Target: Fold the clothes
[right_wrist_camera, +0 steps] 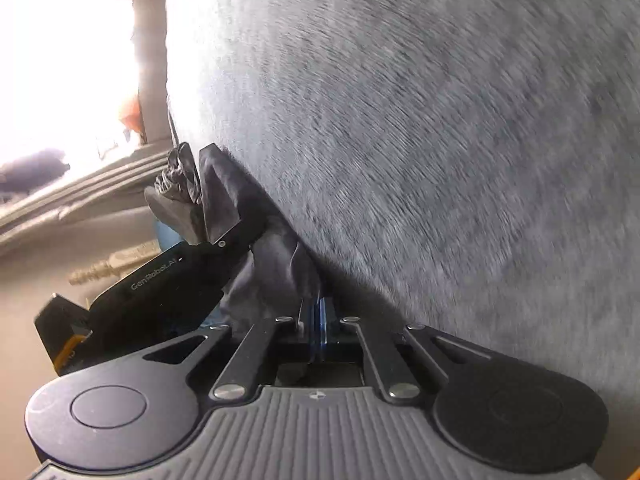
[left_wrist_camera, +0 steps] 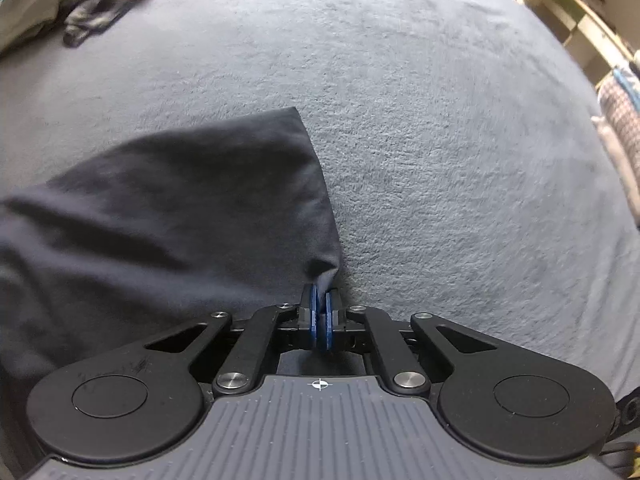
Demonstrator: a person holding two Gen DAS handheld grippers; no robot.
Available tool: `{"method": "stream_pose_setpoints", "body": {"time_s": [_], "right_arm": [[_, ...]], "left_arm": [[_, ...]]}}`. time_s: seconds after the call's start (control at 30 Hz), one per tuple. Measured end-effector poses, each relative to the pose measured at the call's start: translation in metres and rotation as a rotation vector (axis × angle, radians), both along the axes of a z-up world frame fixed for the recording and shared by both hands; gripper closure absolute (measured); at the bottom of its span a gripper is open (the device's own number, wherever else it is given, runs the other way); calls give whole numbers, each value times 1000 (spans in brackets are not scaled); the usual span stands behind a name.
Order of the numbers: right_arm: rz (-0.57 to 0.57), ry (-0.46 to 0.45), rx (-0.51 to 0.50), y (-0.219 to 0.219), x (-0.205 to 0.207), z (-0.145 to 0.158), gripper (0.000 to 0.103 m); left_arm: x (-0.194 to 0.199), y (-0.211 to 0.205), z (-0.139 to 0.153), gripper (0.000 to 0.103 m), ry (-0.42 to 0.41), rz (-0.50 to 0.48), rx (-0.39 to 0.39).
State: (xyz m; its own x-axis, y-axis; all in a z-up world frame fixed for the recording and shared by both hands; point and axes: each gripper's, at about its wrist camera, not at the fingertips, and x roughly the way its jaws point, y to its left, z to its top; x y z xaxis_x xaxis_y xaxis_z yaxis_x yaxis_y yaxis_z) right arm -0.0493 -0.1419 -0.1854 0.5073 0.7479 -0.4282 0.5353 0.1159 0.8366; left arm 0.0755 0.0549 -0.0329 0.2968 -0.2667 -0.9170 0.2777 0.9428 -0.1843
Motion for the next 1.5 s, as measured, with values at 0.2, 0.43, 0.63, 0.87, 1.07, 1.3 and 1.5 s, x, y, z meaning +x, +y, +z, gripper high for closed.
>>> {"method": "stream_pose_setpoints", "body": {"time_s": [0.2,0.43,0.63,0.87,1.07,1.3,1.5], "right_arm": [[-84,171,106,-4,-21,-23,103],[-78,11,-70,-14,7,19,101],[-38,62,13,2,36,-3,101],[-78,192,60,-9,-42,0,77],[-7,68,-136,-42,-25,45,69],[155,-60,-296,-23,9,88,69],[204,-71,-250,26,10,101,69]], "left_arm": [[0,1,-6,101,3,8,-23],[9,13,-10,98,32,-3,-61],[10,17,-15,97,40,17,-96],[16,38,-9,65,105,49,-228],[-6,104,41,60,23,95,-346],[-53,264,71,60,-16,489,-471],[-96,311,50,58,40,549,-477]]}}
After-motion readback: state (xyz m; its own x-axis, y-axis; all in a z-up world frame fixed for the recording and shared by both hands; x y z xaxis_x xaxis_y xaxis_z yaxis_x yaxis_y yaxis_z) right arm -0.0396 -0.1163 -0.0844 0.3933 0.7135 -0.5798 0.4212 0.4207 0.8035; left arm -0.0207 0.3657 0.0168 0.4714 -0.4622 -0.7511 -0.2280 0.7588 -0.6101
